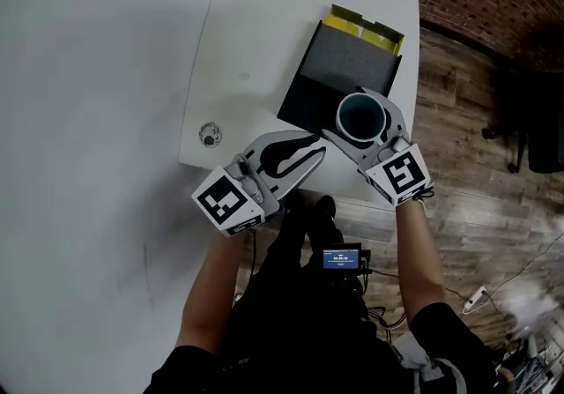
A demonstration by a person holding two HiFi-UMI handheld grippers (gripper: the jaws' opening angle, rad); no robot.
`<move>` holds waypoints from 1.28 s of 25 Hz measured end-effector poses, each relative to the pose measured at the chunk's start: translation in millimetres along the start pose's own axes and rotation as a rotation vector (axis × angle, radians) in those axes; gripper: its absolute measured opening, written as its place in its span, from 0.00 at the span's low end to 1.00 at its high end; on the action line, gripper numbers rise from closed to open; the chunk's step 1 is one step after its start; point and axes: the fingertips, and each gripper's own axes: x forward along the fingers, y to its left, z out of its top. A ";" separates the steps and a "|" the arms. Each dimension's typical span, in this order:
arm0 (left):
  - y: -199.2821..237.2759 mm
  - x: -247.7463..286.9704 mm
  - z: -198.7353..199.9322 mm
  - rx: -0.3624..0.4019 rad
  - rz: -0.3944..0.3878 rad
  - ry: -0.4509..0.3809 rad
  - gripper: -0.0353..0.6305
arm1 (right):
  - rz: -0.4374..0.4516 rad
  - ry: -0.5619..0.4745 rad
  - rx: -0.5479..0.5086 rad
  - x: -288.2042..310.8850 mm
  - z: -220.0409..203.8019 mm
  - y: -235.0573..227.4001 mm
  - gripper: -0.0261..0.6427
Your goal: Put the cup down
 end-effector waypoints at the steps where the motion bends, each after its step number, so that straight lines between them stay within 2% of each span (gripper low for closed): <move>1: -0.9 0.3 0.3 0.001 -0.002 0.000 0.16 | -0.001 -0.005 -0.014 -1.9 0.1 1.5 0.64; 9: -6.4 -1.2 5.0 0.007 -0.011 -0.011 0.16 | -0.003 0.048 -0.032 4.0 -5.7 5.3 0.64; 15: -6.9 -11.6 9.2 0.014 0.001 -0.020 0.16 | -0.004 0.036 0.039 6.3 -10.7 4.2 0.64; 16: -7.0 -13.3 9.7 0.016 0.004 -0.020 0.16 | -0.006 0.029 0.054 6.7 -10.0 3.2 0.66; 18: -8.0 -17.4 10.0 0.017 0.010 -0.018 0.16 | -0.015 0.026 0.083 6.2 -9.3 1.9 0.82; 20: -8.8 -22.5 9.6 0.016 0.018 -0.017 0.16 | -0.025 0.044 0.098 2.8 -10.8 2.1 0.89; 29: -13.9 -37.1 16.0 0.022 0.028 -0.024 0.16 | -0.143 0.050 0.218 -50.2 -0.8 2.9 0.89; 32: -17.8 -38.3 18.7 0.024 0.016 -0.034 0.16 | -0.189 0.033 0.294 -67.0 4.2 1.4 0.89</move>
